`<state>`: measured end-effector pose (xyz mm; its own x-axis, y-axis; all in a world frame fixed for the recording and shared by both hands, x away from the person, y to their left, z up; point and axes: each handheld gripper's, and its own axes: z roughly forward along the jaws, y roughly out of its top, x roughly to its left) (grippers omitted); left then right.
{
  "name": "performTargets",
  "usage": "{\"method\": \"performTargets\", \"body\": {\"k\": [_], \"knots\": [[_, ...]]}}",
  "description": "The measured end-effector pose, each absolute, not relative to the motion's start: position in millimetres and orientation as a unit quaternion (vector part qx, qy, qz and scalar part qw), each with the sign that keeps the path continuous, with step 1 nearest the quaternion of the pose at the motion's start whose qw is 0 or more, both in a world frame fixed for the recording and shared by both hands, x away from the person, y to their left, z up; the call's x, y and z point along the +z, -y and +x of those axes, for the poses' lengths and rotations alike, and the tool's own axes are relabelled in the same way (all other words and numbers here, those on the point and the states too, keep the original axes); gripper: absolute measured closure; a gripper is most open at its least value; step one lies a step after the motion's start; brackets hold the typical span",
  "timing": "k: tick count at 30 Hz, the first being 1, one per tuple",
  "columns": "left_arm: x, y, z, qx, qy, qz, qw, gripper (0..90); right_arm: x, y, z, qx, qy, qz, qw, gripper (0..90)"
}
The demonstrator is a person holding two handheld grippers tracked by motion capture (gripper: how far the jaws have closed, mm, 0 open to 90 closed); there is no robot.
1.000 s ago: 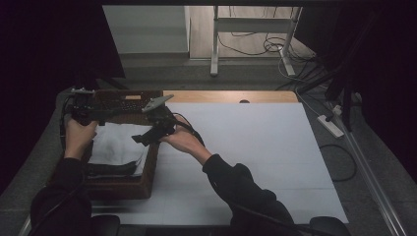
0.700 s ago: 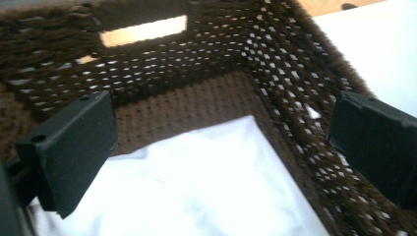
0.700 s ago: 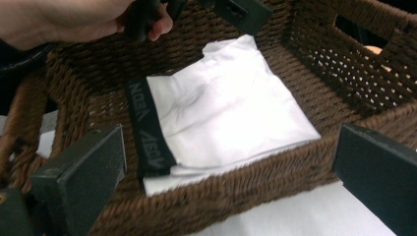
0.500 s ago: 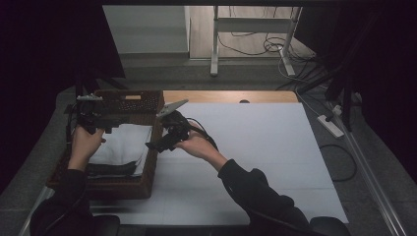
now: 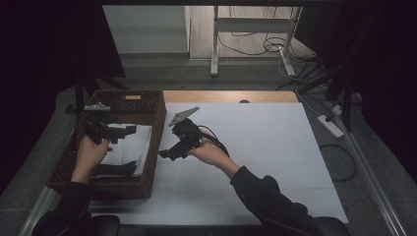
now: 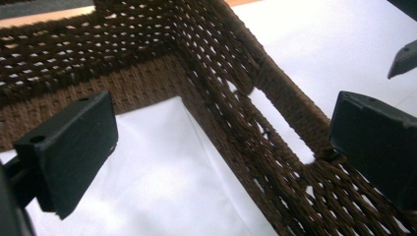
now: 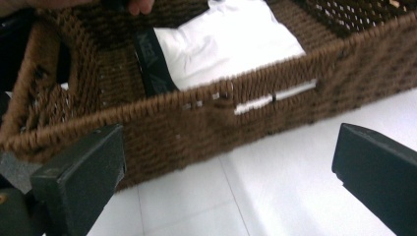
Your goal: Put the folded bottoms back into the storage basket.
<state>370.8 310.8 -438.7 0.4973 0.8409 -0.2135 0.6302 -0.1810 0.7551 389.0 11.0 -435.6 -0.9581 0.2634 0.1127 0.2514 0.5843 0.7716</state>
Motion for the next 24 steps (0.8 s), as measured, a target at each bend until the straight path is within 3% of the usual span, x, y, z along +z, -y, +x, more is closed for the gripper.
{"method": "performTargets", "body": {"k": [24], "knots": [[-437.0, -278.5, 336.3, 0.134, -0.476, 0.785, 0.372, 0.0, -446.2, 51.4, 381.2, 0.424, -0.887, 0.18, -0.006, 0.0]]}}
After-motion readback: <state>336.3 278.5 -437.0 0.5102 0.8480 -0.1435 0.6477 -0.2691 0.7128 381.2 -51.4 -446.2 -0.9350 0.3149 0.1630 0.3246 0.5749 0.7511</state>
